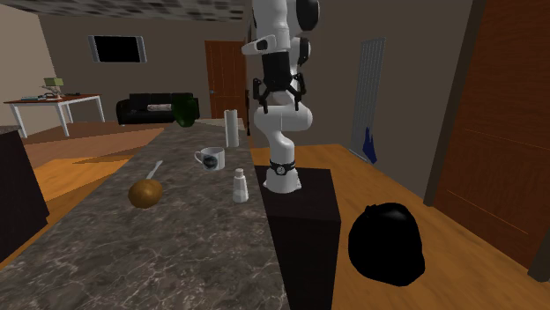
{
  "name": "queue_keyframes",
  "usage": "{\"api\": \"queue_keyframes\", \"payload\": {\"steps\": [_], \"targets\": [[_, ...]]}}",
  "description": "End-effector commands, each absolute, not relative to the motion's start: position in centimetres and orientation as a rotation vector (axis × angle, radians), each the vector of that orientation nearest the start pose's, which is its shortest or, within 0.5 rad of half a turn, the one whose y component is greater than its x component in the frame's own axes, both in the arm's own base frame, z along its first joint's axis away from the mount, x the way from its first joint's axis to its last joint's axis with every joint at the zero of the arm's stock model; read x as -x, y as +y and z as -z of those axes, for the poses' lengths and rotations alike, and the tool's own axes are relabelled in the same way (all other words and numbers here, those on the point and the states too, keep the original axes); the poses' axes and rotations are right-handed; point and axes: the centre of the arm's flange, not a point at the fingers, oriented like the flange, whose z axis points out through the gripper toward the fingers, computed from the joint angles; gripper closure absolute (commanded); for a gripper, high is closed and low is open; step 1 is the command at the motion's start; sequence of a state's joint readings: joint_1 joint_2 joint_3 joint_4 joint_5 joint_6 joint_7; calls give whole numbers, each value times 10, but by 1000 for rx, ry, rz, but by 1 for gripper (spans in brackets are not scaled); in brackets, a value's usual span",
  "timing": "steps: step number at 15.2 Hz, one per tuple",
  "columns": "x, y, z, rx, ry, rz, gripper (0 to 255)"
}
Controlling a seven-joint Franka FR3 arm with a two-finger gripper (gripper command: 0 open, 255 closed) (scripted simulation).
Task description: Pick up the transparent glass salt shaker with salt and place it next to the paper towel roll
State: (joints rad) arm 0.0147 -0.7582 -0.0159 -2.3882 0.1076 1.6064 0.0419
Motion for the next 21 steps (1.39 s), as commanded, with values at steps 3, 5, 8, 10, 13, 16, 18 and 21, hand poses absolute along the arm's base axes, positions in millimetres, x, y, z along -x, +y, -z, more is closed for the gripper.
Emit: {"api": "queue_keyframes", "payload": {"steps": [3,5,8,10,13,16,18,21], "targets": [[-318,-6,-550,3027,89,-32,0],[-319,-22,-529,3032,112,-24,0],[-321,-45,-499,3038,147,-11,0],[-322,-61,-479,3042,170,-3,0],[-323,-85,-449,3048,205,9,0],[-324,-110,-419,3053,240,22,0],[-324,-123,-402,3056,260,28,0],[-324,-122,-387,3056,260,28,0]]}}
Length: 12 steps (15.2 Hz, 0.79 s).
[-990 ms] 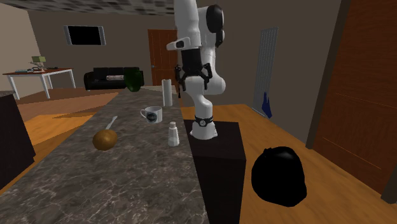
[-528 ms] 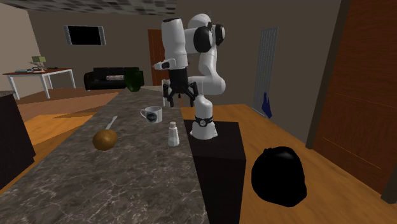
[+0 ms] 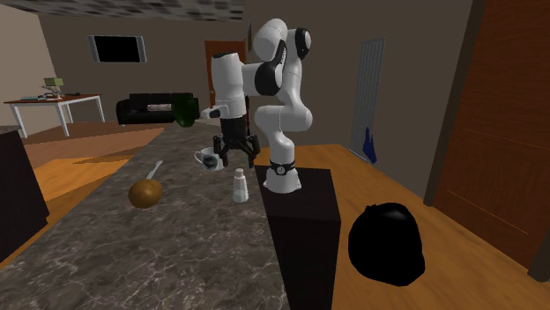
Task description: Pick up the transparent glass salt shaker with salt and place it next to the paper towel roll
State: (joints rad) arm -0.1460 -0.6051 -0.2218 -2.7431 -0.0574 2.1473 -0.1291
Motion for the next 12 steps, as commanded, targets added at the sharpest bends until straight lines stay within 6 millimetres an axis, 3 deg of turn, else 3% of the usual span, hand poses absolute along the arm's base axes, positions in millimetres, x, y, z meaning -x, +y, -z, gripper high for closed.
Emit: {"api": "queue_keyframes", "payload": {"steps": [1,5,12], "targets": [[-324,-122,-381,3056,260,28,0],[-325,-120,-362,3056,260,28,0],[-325,-120,-363,3056,260,28,0]]}}
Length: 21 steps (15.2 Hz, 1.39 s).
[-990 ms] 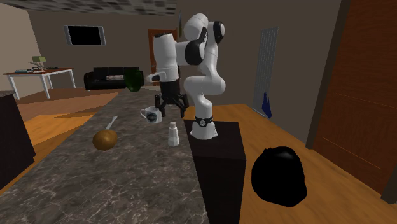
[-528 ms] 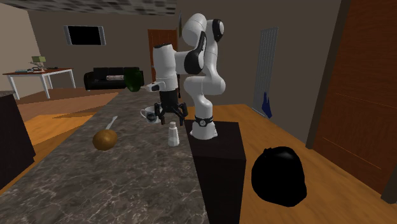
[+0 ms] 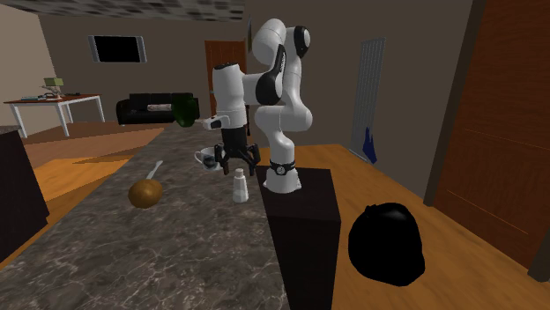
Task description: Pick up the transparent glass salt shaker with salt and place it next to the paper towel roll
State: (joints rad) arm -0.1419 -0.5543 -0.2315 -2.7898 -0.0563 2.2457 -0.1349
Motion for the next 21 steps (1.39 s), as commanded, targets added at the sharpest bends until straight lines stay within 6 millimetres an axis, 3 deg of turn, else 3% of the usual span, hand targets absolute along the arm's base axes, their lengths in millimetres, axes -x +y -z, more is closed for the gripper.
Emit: {"api": "queue_keyframes", "payload": {"steps": [1,10,21], "targets": [[-325,-120,-363,3056,260,28,255],[-325,-120,-362,3056,260,28,255],[-325,-120,-421,3056,260,28,255]]}}
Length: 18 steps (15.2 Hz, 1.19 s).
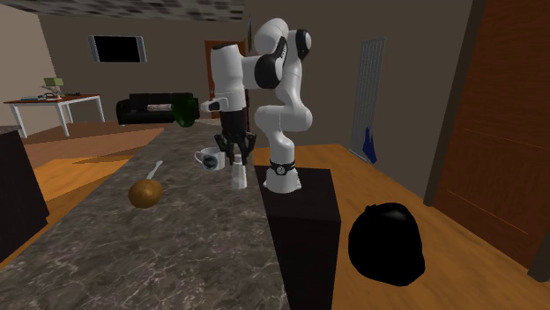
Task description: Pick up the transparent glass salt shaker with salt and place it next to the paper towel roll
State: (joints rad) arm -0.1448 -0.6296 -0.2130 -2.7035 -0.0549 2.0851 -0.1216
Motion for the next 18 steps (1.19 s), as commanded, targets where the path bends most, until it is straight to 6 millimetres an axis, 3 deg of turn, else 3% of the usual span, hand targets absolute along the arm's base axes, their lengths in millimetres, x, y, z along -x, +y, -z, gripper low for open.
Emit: {"api": "queue_keyframes", "payload": {"steps": [1,18], "targets": [[-325,-120,-426,3056,260,28,255],[-325,-120,-516,3056,260,28,255]]}}
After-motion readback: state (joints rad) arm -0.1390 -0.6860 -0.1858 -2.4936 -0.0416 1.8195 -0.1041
